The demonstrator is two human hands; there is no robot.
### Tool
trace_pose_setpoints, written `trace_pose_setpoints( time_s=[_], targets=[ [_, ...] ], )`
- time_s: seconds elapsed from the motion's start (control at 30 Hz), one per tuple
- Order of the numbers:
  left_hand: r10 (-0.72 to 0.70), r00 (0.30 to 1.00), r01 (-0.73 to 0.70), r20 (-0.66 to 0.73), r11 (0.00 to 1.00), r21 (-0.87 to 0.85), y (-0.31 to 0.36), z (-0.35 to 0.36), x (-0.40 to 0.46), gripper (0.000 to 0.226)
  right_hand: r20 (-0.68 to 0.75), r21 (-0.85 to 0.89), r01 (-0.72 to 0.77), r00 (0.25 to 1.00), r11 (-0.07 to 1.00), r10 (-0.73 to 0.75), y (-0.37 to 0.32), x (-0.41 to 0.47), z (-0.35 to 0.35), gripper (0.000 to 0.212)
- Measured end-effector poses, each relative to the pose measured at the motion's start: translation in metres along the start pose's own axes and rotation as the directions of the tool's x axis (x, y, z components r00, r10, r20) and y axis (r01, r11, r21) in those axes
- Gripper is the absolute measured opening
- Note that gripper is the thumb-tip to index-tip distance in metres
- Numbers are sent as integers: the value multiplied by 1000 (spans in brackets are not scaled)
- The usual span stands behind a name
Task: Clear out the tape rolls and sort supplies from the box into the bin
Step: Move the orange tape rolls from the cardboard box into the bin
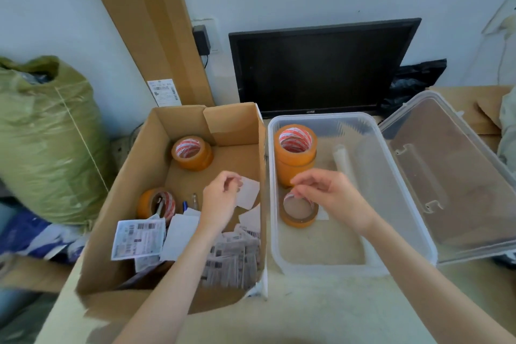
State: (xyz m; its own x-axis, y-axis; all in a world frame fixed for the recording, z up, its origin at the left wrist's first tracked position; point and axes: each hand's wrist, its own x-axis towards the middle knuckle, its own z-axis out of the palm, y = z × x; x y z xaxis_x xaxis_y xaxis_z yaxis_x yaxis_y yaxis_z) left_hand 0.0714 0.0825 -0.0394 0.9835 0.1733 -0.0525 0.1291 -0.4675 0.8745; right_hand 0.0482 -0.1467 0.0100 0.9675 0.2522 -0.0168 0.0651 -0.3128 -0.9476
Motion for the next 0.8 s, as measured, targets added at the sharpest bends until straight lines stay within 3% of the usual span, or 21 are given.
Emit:
trace_pose_setpoints(
  time_s=[0.1,0.17,0.23,0.37,0.6,0.67,0.8],
  targets=[
    [-152,987,161,-55,915,370,-50,-26,32,26,-5,81,-40,999,996,41,-1,4,18,14],
    [-256,963,253,-83,757,603,-76,-44,44,37,7,89,-50,999,995,50,-3,5,28,14],
    [-260,953,287,-153,619,731,-94,-60,47,42,36,105,-55,998,993,51,-4,5,35,17],
    [-57,988,157,-146,356,921,-108,-68,44,46,49,171,-88,996,981,81,-5,7,45,22],
    [-46,998,-46,38,-195,980,-95,-97,61,44,49,197,-106,994,975,98,-8,5,48,23],
    [-91,992,-112,92,-247,963,-87,-101,65,43,44,198,-101,995,975,94,-9,5,49,23],
    [-112,989,-115,96,-176,978,-72,-106,65,39,39,221,-98,995,970,91,-13,5,51,24]
  ],
)
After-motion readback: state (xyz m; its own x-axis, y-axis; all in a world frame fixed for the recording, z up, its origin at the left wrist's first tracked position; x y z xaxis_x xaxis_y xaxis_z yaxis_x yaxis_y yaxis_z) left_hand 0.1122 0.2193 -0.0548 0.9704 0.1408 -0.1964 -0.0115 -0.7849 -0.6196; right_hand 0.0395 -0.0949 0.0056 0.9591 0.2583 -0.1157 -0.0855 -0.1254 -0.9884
